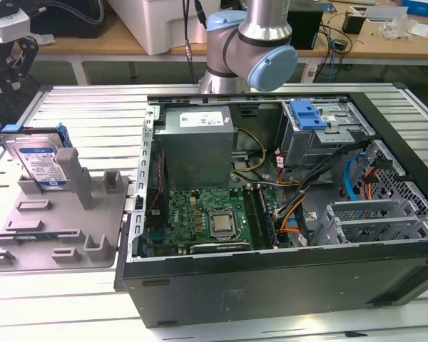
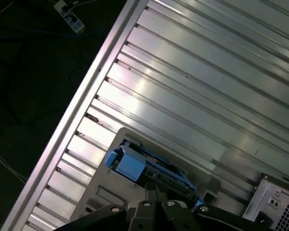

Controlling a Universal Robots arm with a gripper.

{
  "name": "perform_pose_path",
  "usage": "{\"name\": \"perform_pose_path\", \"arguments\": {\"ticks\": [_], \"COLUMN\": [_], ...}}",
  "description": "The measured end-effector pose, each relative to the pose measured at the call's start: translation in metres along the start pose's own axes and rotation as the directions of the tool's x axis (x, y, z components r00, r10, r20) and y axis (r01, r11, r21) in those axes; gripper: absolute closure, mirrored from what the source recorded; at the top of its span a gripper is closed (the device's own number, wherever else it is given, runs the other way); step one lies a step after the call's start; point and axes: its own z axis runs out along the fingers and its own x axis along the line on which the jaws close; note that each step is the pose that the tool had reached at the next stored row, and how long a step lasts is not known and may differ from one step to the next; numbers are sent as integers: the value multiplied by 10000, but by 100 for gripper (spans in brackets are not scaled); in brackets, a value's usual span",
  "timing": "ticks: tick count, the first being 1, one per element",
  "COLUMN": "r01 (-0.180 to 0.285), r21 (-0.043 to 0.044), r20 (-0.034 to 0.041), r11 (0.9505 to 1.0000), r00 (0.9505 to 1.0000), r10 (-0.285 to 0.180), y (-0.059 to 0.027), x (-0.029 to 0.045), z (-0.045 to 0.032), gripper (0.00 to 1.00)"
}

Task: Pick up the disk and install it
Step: 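Pick up the disk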

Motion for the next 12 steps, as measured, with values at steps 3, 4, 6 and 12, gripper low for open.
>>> {"name": "perform_pose_path", "arguments": {"ticks": [3, 4, 6, 12], "r01": [821, 1009, 1577, 2794], "r21": [19, 23, 35, 60], "r20": [-34, -42, -65, -114], "r11": [9966, 9949, 9875, 9602], "r00": [9966, 9949, 9875, 9601], "r10": [-821, -1009, -1577, -2793], "y": [0, 0, 0, 0], "x": [0, 0, 0, 0], "z": [4, 5, 7, 9], "gripper": [89, 89, 89, 89]}}
